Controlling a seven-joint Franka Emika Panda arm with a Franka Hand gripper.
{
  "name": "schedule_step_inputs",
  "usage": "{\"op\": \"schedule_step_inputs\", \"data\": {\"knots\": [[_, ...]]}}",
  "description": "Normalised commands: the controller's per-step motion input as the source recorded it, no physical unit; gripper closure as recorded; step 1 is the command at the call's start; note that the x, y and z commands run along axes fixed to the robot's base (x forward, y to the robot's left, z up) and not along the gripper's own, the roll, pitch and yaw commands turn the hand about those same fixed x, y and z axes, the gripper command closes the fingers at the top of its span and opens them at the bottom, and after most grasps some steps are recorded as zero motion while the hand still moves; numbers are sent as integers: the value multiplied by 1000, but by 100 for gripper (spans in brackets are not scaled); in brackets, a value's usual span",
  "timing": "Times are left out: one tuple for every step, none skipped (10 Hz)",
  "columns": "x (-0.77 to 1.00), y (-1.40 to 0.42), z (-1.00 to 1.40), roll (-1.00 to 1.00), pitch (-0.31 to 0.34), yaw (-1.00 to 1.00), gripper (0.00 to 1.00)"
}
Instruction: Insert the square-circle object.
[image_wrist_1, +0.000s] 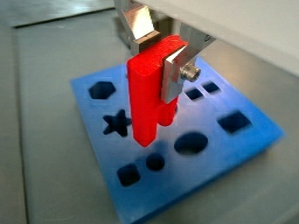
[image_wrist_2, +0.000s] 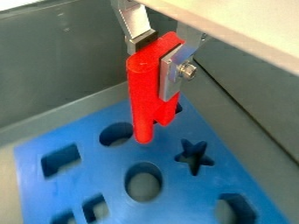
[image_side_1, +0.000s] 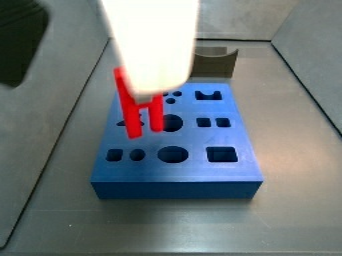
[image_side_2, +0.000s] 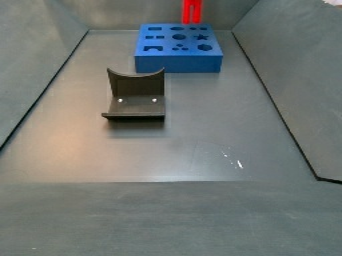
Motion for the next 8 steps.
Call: {"op": "schedule_step_inputs", "data": {"knots": [[0, -294, -206, 0, -30, -920, 100], [0, -249, -177, 0, -7, -951, 100], [0, -217, -86, 0, 0, -946, 100], [-197, -294, -91, 7, -26, -606, 100], [-194, -126, -200, -13, -7, 0, 100], [-269, -134, -197, 0, 0, 0, 100], [-300, -83, -171, 0, 0, 0, 100], [-317, 0, -194, 0, 0, -46, 100]]}}
